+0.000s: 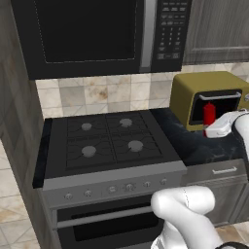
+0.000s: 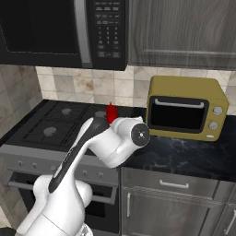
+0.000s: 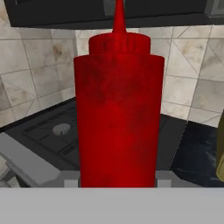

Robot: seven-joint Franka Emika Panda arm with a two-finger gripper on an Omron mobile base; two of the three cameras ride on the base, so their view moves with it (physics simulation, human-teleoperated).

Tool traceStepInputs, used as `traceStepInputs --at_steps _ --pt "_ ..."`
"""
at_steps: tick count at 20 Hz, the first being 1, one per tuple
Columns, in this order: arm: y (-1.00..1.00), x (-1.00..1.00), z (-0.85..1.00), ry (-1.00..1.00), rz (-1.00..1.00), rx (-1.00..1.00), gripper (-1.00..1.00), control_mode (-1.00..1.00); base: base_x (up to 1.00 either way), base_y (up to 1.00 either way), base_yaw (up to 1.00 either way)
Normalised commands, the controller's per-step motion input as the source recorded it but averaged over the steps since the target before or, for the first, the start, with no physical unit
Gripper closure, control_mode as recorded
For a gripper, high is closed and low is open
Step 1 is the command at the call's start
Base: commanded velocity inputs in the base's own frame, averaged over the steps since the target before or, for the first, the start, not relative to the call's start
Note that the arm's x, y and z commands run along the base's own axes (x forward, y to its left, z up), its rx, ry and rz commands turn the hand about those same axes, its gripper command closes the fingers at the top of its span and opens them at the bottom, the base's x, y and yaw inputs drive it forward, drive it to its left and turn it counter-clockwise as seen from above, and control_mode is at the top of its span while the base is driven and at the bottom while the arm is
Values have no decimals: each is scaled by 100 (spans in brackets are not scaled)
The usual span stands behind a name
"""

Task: Take 2 condiments from the cabinet and move them on the counter near the stove.Make sure the condiments are lined up with each other, next to each other.

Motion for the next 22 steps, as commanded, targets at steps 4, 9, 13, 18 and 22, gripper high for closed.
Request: traceStepInputs --at_steps 4,9,13,18,22 --pt "-8 37 -34 0 0 2 100 -100 0 0 0" --pt "-18 29 -29 0 0 4 100 -100 0 0 0" --pt "-18 23 -21 3 0 4 100 -100 0 0 0" --pt "-15 28 -22 0 0 5 100 -100 0 0 0" --pt "-9 23 -22 0 0 9 100 -100 0 0 0"
